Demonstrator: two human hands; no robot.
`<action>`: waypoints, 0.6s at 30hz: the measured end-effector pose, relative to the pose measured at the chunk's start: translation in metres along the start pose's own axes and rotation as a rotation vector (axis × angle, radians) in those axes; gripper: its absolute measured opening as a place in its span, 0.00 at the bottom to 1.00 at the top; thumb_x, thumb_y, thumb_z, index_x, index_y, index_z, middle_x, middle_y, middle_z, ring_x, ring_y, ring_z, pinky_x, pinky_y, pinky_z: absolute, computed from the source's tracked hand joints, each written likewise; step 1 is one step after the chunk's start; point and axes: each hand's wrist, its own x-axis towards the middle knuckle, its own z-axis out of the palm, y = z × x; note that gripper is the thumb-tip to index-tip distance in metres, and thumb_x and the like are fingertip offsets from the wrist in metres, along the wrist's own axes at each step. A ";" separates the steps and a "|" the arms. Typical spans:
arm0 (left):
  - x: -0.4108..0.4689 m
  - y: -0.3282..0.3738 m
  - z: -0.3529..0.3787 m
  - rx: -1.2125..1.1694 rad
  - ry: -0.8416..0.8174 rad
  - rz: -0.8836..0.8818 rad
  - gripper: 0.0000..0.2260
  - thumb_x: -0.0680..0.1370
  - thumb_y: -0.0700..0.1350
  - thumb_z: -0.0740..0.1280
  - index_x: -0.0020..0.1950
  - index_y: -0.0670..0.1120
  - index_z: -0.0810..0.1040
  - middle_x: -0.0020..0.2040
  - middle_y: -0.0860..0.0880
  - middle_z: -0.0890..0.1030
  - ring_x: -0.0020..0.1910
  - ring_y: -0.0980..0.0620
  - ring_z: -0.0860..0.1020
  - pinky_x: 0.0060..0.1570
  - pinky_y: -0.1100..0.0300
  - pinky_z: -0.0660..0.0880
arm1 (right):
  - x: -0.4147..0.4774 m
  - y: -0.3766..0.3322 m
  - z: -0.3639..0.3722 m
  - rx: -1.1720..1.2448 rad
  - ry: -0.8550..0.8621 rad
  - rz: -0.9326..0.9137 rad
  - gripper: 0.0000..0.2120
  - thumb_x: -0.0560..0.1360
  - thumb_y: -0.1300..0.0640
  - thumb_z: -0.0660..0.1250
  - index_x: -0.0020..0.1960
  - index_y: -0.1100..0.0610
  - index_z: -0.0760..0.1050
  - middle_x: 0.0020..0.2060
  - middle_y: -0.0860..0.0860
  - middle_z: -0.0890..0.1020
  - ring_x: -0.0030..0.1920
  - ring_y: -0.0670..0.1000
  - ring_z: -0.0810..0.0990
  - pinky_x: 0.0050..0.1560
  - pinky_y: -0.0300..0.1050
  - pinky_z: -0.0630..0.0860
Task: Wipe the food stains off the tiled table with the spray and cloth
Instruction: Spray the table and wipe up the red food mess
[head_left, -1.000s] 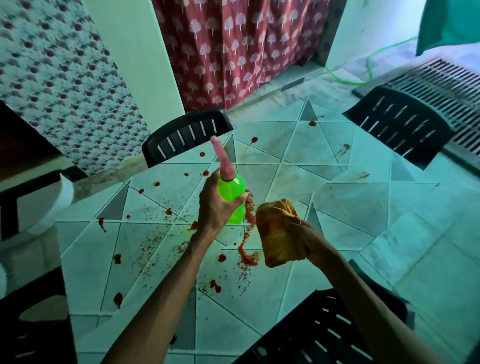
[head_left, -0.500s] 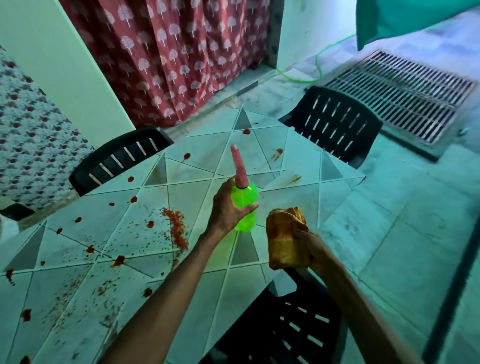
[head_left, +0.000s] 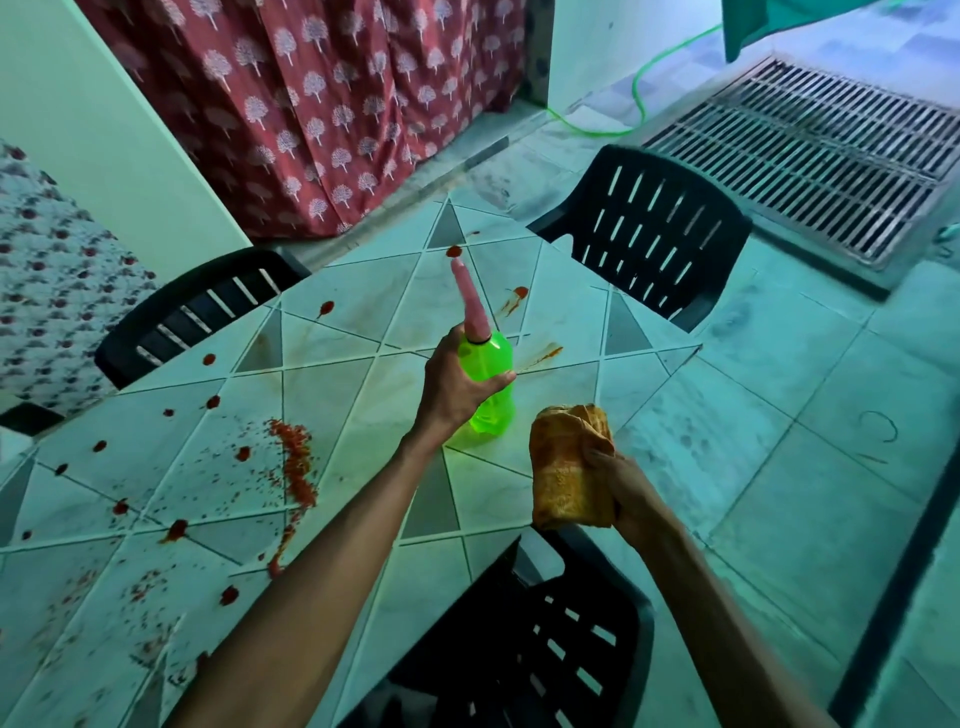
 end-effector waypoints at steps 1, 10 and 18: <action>-0.001 -0.001 0.000 0.001 0.009 -0.005 0.29 0.65 0.54 0.81 0.60 0.50 0.72 0.55 0.51 0.79 0.52 0.52 0.77 0.45 0.65 0.69 | -0.001 0.000 0.000 0.015 -0.011 0.001 0.10 0.81 0.58 0.64 0.61 0.58 0.75 0.53 0.61 0.84 0.46 0.60 0.86 0.38 0.52 0.83; -0.018 -0.020 -0.028 0.029 -0.265 -0.129 0.47 0.68 0.54 0.79 0.78 0.46 0.56 0.73 0.43 0.65 0.70 0.48 0.67 0.67 0.54 0.67 | -0.015 0.013 0.025 -0.022 -0.012 -0.002 0.15 0.81 0.59 0.65 0.66 0.61 0.72 0.57 0.63 0.82 0.53 0.64 0.84 0.48 0.59 0.83; -0.125 -0.129 -0.131 0.009 -0.026 -0.282 0.09 0.76 0.41 0.70 0.56 0.46 0.81 0.52 0.50 0.83 0.52 0.53 0.80 0.56 0.56 0.77 | -0.038 0.062 0.111 -0.202 -0.152 0.000 0.20 0.71 0.55 0.76 0.61 0.59 0.78 0.52 0.62 0.85 0.52 0.66 0.84 0.51 0.68 0.80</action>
